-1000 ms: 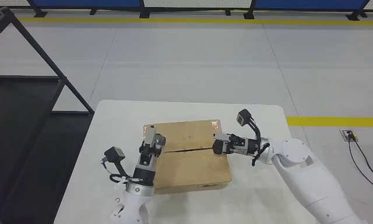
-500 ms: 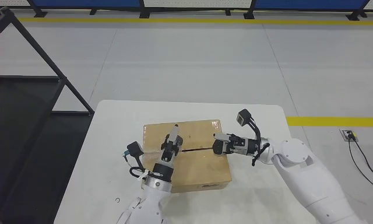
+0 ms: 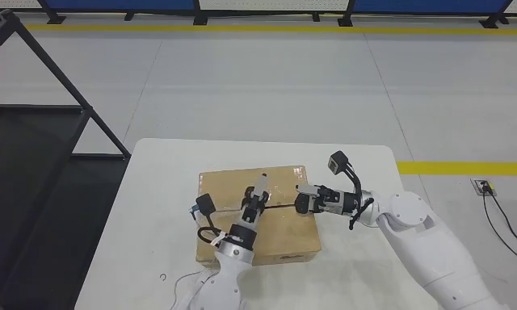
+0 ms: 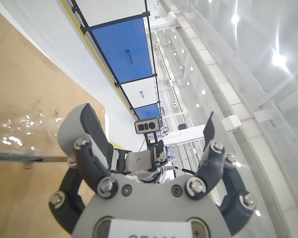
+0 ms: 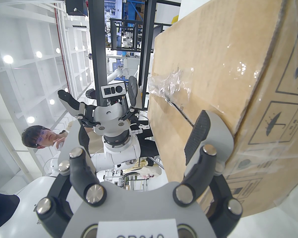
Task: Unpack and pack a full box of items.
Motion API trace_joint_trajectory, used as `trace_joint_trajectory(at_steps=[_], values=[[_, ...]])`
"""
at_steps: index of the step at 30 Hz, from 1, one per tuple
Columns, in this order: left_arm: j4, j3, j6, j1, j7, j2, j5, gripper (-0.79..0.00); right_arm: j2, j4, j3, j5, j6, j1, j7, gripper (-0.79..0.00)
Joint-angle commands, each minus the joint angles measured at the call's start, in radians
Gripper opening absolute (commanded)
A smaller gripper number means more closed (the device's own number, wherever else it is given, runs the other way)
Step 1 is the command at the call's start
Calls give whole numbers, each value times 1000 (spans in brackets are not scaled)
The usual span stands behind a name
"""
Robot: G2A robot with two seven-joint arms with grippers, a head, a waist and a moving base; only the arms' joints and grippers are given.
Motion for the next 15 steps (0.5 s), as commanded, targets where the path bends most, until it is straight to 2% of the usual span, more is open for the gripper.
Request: trace_joint_trajectory(at_steps=[1, 7, 15], values=[[-11, -4, -9, 6, -2, -2, 2, 0, 0, 0, 0, 0, 0, 0, 0, 0], [-94, -77, -50, 53, -1, 1, -30, 0, 0, 0, 0, 0, 0, 0, 0, 0], [-208, -322, -112, 207, -96, 31, -93, 0, 5, -83, 25, -35, 27, -28, -29, 0]])
